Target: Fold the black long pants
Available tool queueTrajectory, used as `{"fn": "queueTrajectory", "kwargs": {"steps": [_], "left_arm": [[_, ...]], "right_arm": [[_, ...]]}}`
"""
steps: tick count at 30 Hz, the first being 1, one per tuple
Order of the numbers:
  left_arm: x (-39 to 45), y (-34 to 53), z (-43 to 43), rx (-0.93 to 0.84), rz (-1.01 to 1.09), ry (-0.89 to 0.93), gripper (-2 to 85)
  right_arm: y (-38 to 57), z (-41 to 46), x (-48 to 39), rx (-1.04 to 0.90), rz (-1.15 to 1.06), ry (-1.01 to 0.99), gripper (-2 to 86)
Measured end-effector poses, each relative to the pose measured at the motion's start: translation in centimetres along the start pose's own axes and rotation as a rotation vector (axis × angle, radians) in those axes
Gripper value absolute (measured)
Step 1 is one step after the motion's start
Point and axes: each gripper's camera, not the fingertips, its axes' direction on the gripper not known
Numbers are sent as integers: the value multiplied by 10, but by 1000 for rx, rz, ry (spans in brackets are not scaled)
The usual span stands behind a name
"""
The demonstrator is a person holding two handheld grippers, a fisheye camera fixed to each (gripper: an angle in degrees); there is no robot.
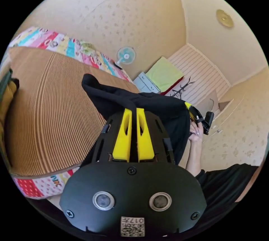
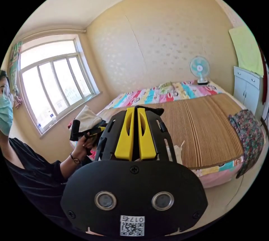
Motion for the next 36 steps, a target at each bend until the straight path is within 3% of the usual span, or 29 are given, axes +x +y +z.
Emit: {"fn": "queueTrajectory", "kwargs": {"steps": [8, 13, 16, 21, 26, 28, 30, 32, 34, 36], "left_arm": [[159, -12, -217, 562, 297, -88, 5], [229, 39, -285, 860, 405, -184, 8], [237, 60, -288, 782, 424, -264, 8], [238, 89, -285, 756, 447, -330, 6], [192, 15, -229, 624, 397, -239, 10], [173, -76, -182, 544, 400, -271, 13], [165, -183, -140, 441, 493, -294, 20], [152, -292, -101, 334, 524, -361, 33], [99, -398, -64, 176, 292, -366, 59], [57, -423, -49, 110, 147, -316, 96]], "right_arm": [[2, -179, -137, 590, -221, 130, 19], [38, -193, -206, 721, -323, 295, 19], [68, -168, -226, 695, -292, 437, 18], [102, -127, -221, 639, -240, 415, 19], [49, 2, -141, 447, -64, 396, 21], [-5, 55, -114, 424, -72, 397, 21], [-121, 140, -91, 368, -208, 500, 23], [-211, 198, -57, 267, -161, 521, 24], [-269, 240, -19, 108, -9, 488, 27], [-279, 275, 13, -8, 110, 358, 28]]}}
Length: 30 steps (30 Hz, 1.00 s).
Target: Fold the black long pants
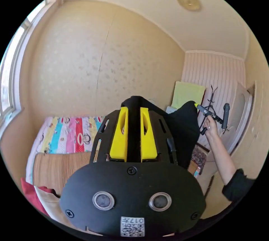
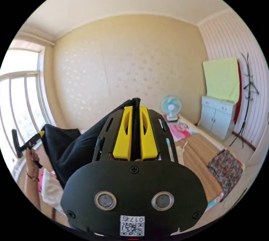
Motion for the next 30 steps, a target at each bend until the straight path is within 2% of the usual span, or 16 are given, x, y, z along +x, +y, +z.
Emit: {"fn": "queueTrajectory", "kwargs": {"steps": [3, 6, 8, 11, 13, 18, 19, 20, 22, 26, 30], "left_arm": [[-35, 40, 38, -94, 28, 23, 103], [-64, 131, 84, -234, 50, -102, 105], [-82, 194, 116, -364, 46, -112, 106], [-108, 293, 160, -554, -40, -84, 111], [-124, 358, 180, -662, -147, -103, 128], [-145, 443, 188, -733, -389, -67, 150], [-143, 451, 184, -689, -408, -34, 144], [-142, 453, 182, -679, -419, -34, 135], [-138, 455, 187, -757, -394, -42, 86], [-138, 447, 159, -756, -346, -42, 19], [-145, 466, 103, -675, -343, -8, -2]], "right_arm": [[42, 30, -3, -56, -122, -122, 28], [161, 97, -5, -317, -359, -150, 30], [231, 132, 0, -476, -417, -156, 35], [339, 180, 13, -720, -391, -223, 50], [389, 193, 17, -805, -337, -288, 65], [486, 197, -5, -975, -301, -296, 92], [492, 195, -8, -975, -301, -267, 91], [495, 183, -15, -894, -298, -216, 86], [495, 174, -23, -904, -308, -187, 68], [483, 141, -18, -974, -218, -340, 38], [492, 92, -22, -986, -385, -397, 31]]}}
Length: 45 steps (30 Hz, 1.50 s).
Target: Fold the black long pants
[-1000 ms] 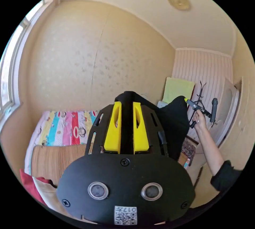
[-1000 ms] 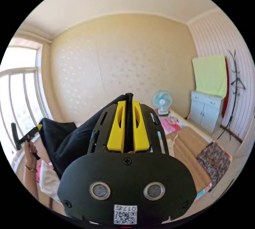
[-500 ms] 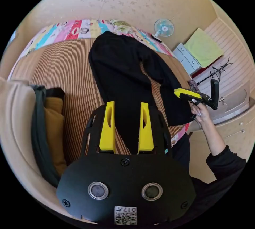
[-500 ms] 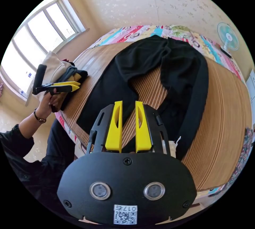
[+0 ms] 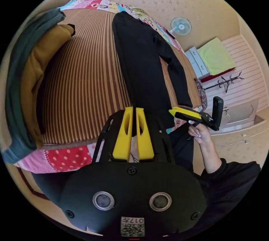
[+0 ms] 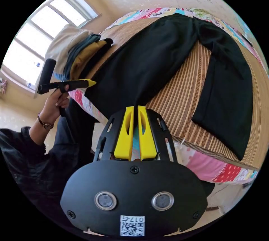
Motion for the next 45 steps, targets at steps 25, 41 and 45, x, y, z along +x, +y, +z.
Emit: {"fn": "queueTrajectory", "kwargs": {"steps": [25, 41, 45], "left_arm": [[-35, 12, -8, 0, -61, 52, 11], [-8, 65, -12, -13, 45, 54, 54], [-2, 79, -48, 143, 68, -5, 67]], "right_arm": [[219, -234, 225, 914, 612, -577, 19], [221, -278, 238, 664, 813, -56, 79], [179, -270, 243, 558, 865, 74, 95]]}}
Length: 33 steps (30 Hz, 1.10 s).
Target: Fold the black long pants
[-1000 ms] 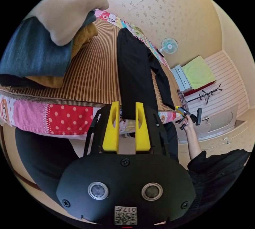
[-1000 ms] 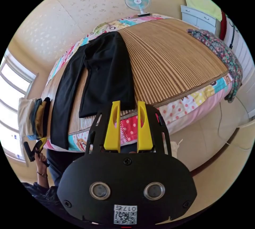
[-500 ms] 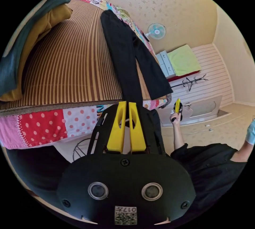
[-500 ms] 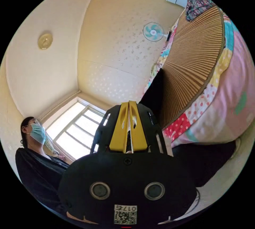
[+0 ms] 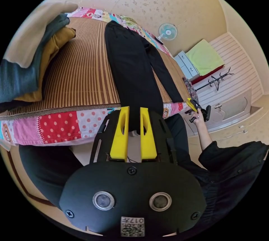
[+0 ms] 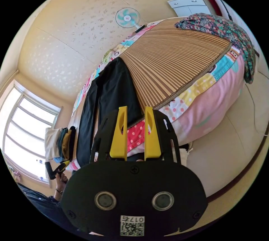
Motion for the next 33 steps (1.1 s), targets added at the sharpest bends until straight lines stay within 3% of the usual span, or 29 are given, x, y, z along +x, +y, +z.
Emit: {"fn": "queueTrajectory", "kwargs": {"steps": [4, 6, 12, 14, 16, 20, 23, 26, 28, 29, 33], "left_arm": [[-4, 11, -19, 72, -10, 21, 69], [-7, 15, -18, 88, -25, 44, 70], [5, 18, 1, 90, -51, 208, 76], [16, 13, 10, 85, -47, 352, 77], [39, 0, 23, 46, 3, 460, 78], [77, -15, 36, 31, 104, 444, 80], [97, -9, 37, 67, 147, 475, 83], [112, 11, 31, 97, 208, 408, 91], [121, 33, 23, 119, 267, 283, 103], [123, 38, 21, 126, 287, 245, 105], [127, 75, 8, 191, 396, -58, 123]], "right_arm": [[6, 27, -19, -19, 8, 160, 97], [9, 25, -27, -42, -9, 118, 70], [20, -52, -55, 208, -54, -173, 23], [19, -97, -94, 326, -248, -357, 14], [13, -109, -132, 292, -405, -307, 12], [-7, -55, -150, 172, -395, 137, 26], [-24, 5, -101, -27, -248, 37, 90], [-14, 56, -70, -136, -187, 138, 114], [2, 84, -73, -201, -262, 300, 113], [17, 88, -85, -138, -347, 373, 110], [36, 99, -107, -165, -471, 433, 62]]}}
